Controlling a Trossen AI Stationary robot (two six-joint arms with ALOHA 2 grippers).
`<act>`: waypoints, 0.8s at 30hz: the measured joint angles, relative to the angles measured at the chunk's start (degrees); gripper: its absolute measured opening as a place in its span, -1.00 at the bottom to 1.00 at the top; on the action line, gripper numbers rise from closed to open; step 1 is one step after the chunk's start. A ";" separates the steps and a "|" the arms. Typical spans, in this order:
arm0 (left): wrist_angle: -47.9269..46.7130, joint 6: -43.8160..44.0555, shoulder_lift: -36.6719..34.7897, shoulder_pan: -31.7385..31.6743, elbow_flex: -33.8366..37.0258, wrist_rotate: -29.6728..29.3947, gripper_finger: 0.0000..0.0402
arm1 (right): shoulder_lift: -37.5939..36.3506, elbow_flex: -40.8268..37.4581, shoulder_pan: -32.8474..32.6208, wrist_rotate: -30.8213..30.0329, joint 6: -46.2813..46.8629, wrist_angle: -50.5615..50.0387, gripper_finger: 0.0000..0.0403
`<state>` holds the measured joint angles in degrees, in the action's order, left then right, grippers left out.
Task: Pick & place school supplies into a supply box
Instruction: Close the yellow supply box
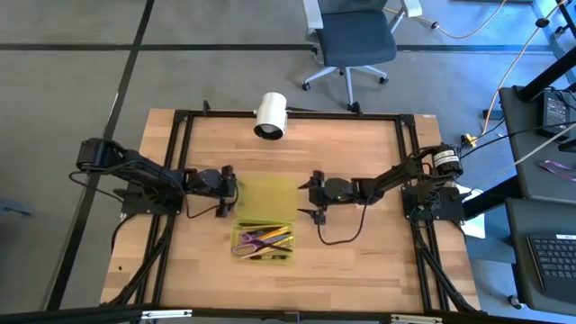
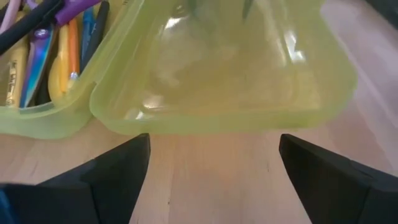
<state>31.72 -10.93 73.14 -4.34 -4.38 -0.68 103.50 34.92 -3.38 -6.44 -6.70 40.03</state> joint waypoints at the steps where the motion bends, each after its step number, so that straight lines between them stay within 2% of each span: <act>1: 0.29 -0.81 -0.28 0.03 -0.03 -1.08 0.50 | 0.00 0.19 0.00 0.00 -1.06 0.04 0.79; 6: 0.68 -5.92 -1.24 0.22 -0.07 -4.92 0.49 | -0.07 0.70 0.00 0.00 -5.48 0.09 0.79; 15: 1.00 -10.36 -5.61 0.22 -0.13 -4.96 0.50 | -0.09 0.74 0.00 0.00 -6.27 0.83 0.79; 24: -0.30 -10.00 -11.59 0.22 -0.18 -4.71 0.49 | -0.11 0.74 -0.02 0.07 -8.89 1.72 0.79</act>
<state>31.43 -20.93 61.55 -4.12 -4.56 -5.39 103.39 35.66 -3.40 -6.37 -15.60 41.75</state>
